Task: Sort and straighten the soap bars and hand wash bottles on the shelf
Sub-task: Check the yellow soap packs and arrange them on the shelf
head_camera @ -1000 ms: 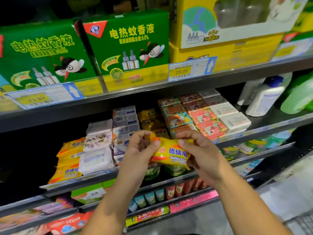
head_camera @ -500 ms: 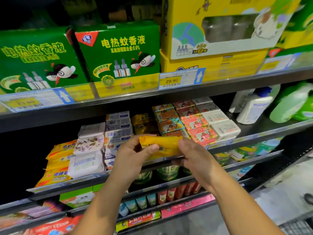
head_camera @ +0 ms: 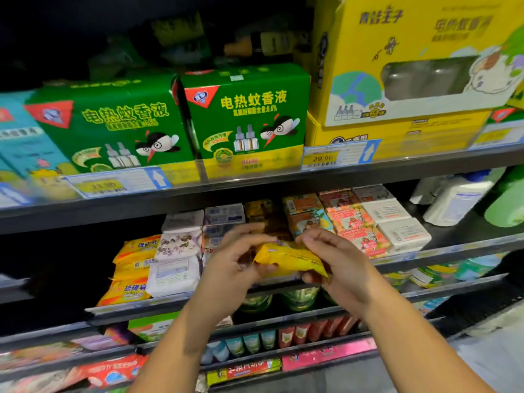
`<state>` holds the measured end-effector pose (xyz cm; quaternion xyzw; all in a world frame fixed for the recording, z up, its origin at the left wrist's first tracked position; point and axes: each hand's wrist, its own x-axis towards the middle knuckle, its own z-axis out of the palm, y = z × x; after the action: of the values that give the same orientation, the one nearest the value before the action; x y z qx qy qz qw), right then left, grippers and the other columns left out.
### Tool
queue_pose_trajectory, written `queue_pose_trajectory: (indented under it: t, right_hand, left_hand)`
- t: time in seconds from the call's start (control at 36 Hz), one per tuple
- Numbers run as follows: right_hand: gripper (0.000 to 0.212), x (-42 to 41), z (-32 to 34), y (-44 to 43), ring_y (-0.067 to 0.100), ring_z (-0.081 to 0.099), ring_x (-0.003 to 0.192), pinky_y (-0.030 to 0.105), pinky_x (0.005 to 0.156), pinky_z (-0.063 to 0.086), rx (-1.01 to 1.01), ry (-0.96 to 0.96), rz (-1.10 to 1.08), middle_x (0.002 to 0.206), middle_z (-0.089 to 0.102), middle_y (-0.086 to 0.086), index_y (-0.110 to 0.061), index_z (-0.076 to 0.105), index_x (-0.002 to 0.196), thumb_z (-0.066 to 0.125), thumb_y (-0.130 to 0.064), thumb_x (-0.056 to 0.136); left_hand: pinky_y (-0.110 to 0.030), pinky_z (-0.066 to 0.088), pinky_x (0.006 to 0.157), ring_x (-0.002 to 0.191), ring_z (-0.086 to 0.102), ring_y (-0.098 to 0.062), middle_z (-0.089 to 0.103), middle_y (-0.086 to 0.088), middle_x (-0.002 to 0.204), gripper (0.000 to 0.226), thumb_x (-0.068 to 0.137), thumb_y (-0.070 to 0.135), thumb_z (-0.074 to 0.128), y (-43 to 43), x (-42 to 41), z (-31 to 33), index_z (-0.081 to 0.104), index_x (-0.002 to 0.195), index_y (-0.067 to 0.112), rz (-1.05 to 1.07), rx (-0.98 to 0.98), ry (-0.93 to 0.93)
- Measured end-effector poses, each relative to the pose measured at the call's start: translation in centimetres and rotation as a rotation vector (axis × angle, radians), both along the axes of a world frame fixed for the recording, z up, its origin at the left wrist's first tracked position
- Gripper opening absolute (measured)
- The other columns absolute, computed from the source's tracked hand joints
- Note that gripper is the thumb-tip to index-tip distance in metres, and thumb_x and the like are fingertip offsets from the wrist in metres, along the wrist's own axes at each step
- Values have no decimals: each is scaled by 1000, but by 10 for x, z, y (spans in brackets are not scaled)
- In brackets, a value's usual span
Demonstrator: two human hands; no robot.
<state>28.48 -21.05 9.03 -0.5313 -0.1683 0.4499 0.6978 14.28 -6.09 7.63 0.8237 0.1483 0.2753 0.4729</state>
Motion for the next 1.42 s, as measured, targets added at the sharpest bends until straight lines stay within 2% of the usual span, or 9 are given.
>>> queue_pose_trajectory:
  t: [0.11, 0.25, 0.44, 0.61, 0.75, 0.94, 1.11, 1.28, 1.42]
  right_hand:
    - [71, -2, 0, 7, 28, 70, 91, 36, 73, 58, 75, -13, 140, 104, 71, 14, -12, 67, 112, 89, -55, 60]
    - [37, -14, 8, 17, 21, 70, 100, 34, 88, 54, -88, -370, 97, 102, 75, 3, -22, 73, 103, 87, -37, 72]
    - [25, -27, 7, 30, 25, 72, 88, 35, 64, 54, -48, -272, 32, 107, 72, 10, -33, 68, 104, 71, -13, 90]
    - [18, -36, 6, 30, 18, 66, 75, 25, 47, 44, 3, -141, 111, 103, 69, 5, -24, 66, 91, 61, -7, 95]
    - [22, -41, 4, 29, 17, 66, 76, 26, 55, 52, -15, -99, 189, 97, 69, 10, -14, 71, 100, 63, -32, 91]
    - [42, -41, -6, 23, 27, 66, 112, 39, 95, 54, -16, -245, 291, 119, 70, 10, -26, 72, 112, 82, -42, 75]
    - [36, -53, -2, 28, 29, 70, 99, 34, 72, 59, -2, -217, 142, 114, 70, 12, -15, 63, 117, 76, -26, 85]
    - [26, -52, -5, 28, 29, 68, 99, 36, 79, 57, 5, -178, 62, 112, 70, 14, -17, 63, 120, 56, -5, 97]
    - [31, -54, -3, 28, 29, 66, 90, 30, 60, 55, 48, -3, 81, 115, 58, 32, -16, 60, 125, 49, -3, 100]
  left_hand:
    - [-12, 48, 76, 96, 63, 1, 67, 17, 101, 27, 83, 19, 75, 5, -7, 6, 67, 97, 40, 114, -138, -29]
    - [-18, 51, 64, 77, 68, -7, 73, 5, 85, 30, 77, 27, 69, -1, -16, 15, 64, 102, 12, 97, -503, -115]
    - [-35, 57, 86, 113, 66, -20, 62, 5, 129, 83, 72, 19, 90, 9, -34, -2, 47, 139, 43, -126, -592, -68]
    - [-37, 57, 90, 121, 58, -12, 36, 20, 146, 95, 68, 23, 87, 17, -47, -8, 36, 133, 71, -8, -156, -10]
    - [-18, 46, 97, 127, 50, -6, 47, 11, 138, 44, 74, 45, 78, 21, -53, -15, 66, 115, 39, 57, 167, -107]
    - [-20, 54, 81, 105, 66, -16, 65, 4, 113, 18, 84, 31, 77, 7, -56, 0, 74, 97, 19, 151, -418, -171]
    - [-26, 55, 69, 84, 68, -18, 71, -3, 97, 37, 83, 21, 69, -3, -56, -1, 62, 118, 28, 116, -700, -157]
    - [-25, 55, 85, 110, 67, -14, 65, 17, 122, 93, 68, 1, 84, 5, -73, -5, 42, 140, 42, -112, -538, 0]
    - [-11, 48, 91, 116, 54, 8, 40, 28, 134, 79, 75, 6, 83, 10, -77, -2, 54, 122, 62, -50, -159, 141]
